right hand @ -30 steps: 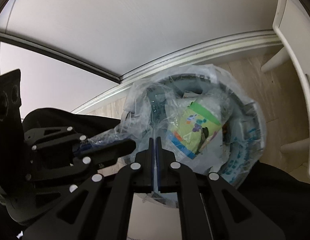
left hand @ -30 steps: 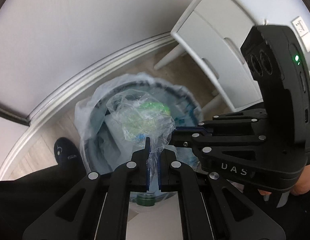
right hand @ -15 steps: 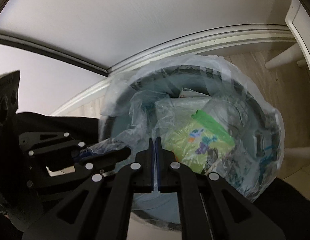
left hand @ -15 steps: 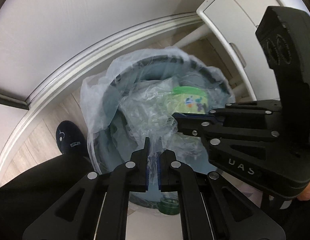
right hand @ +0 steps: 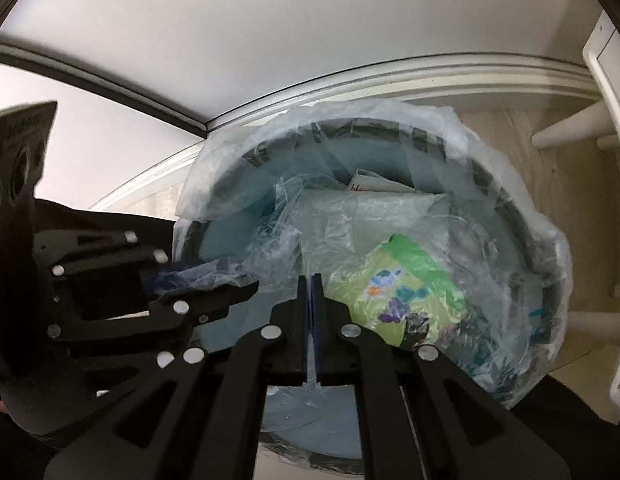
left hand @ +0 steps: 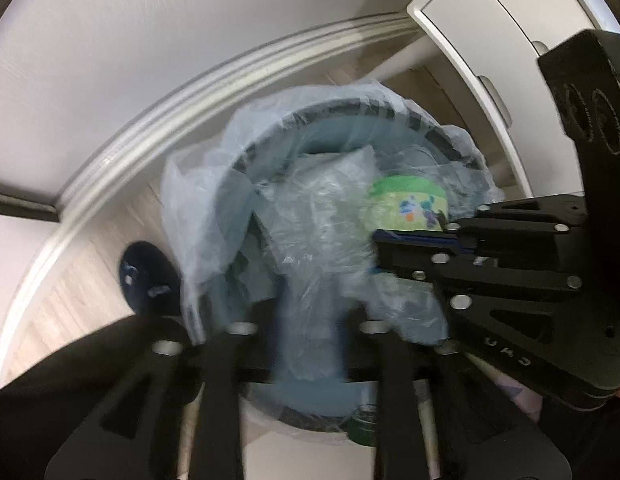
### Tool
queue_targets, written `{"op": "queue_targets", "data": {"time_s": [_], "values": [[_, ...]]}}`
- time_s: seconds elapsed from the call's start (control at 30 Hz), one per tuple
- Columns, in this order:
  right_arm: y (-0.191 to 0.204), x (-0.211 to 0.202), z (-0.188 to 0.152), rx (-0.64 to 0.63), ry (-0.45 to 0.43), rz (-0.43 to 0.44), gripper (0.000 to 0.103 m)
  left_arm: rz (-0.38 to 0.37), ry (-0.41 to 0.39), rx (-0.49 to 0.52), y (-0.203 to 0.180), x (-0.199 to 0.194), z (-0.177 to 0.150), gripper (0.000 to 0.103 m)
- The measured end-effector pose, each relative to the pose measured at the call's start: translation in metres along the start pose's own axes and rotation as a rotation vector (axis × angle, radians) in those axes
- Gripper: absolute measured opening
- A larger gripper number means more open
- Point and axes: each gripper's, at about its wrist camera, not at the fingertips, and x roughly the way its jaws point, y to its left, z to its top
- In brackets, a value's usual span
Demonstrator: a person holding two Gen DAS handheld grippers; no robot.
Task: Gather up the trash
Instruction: 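Open the right tool to drop the plastic bag into the bin, then move the open right tool up to the white orange-banded paper packet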
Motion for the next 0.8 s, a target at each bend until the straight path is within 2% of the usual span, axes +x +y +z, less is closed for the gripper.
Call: {"op": "queue_targets", "data": {"time_s": [0.17,0.23,0.27,0.3,0.37,0.47,0.57,0.6,0.7,0.8], "values": [[0.006,-0.018,-0.007,-0.006,-0.023,-0.049,0.004,0.023,-0.045,-0.016,0.002,-0.012,-0.001,0.053],[0.004,-0.028,-0.011,0.008,-0.037,-0.058,0.010,0.026,-0.056,-0.022,0.003,-0.015,-0.002,0.056],[0.001,-0.034,-0.012,0.011,-0.045,-0.063,0.029,0.031,-0.062,-0.024,0.003,-0.017,-0.003,0.056],[0.000,-0.039,-0.014,0.019,-0.058,-0.082,0.043,0.035,-0.065,-0.024,0.005,-0.019,-0.003,0.056],[-0.001,-0.049,-0.015,0.036,-0.082,-0.077,0.056,0.039,-0.080,-0.027,0.009,-0.025,-0.002,0.057],[0.000,-0.067,-0.018,0.045,-0.130,-0.094,0.065,0.039,-0.116,-0.023,0.003,-0.036,-0.004,0.060],[0.001,-0.083,-0.021,0.057,-0.176,-0.106,0.081,0.041,-0.152,-0.006,-0.005,-0.046,-0.006,0.066],[-0.006,-0.083,-0.020,0.061,-0.190,-0.108,0.088,0.033,-0.161,-0.003,-0.007,-0.049,-0.006,0.072],[-0.014,-0.098,-0.020,0.091,-0.248,-0.108,0.089,0.026,-0.202,0.018,-0.014,-0.060,-0.006,0.082],[-0.020,-0.116,-0.020,0.124,-0.304,-0.106,0.089,0.009,-0.228,0.036,-0.021,-0.071,-0.003,0.087]]}}
